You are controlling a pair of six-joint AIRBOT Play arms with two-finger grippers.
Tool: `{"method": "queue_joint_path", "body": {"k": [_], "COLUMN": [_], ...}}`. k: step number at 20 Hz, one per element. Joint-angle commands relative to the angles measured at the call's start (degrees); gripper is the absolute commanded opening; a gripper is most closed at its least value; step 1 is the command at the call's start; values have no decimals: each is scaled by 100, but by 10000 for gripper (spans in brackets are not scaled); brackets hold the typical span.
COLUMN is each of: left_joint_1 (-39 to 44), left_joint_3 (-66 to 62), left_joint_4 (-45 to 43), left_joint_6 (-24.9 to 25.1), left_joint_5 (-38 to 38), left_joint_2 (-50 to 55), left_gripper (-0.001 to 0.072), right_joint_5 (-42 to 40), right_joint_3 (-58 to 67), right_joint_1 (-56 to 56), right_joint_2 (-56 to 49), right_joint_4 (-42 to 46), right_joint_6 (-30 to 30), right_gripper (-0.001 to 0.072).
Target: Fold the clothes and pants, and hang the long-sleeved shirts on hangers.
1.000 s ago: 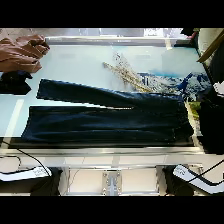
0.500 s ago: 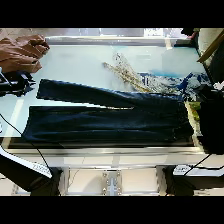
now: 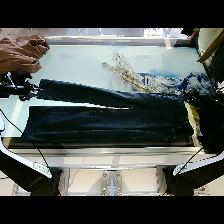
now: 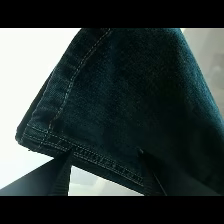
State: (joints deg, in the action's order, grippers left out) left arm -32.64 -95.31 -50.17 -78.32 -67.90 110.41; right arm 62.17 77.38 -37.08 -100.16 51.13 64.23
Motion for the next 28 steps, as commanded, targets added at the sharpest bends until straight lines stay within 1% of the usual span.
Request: {"method": "queue_joint_path", "body": {"k": [1,4,6,9,12,17,22,24,28], "left_joint_1": [4,4,2,-7,-70,-278,-199,-129,-90], "left_joint_3": [-7,-7,-4,-4,-4,-2,0,-2,-2], "left_joint_4": [-76,-81,-81,-81,-87,-133,-118,-101,197], "left_joint_6": [-98,-96,-94,-9,291,269,269,269,271], "left_joint_5": [-74,-72,-66,39,-114,-317,-267,-164,369], "left_joint_2": [9,13,24,24,7,20,317,466,533], "left_gripper": [478,478,478,478,478,477,476,476,476], "right_joint_5": [151,212,188,197,367,428,533,599,629], "right_joint_3": [125,304,437,647,717,717,717,717,717], "right_joint_1": [214,389,402,402,402,402,402,402,402], "right_joint_2": [-341,-431,-428,-428,-424,-424,-424,-424,-424], "right_joint_4": [-24,-116,-337,-369,-398,-402,-614,-667,-680], "right_joint_6": [-236,-389,-393,-339,-334,-334,-337,-339,-337], "right_gripper": [547,547,546,536,536,535,535,535,535]}}
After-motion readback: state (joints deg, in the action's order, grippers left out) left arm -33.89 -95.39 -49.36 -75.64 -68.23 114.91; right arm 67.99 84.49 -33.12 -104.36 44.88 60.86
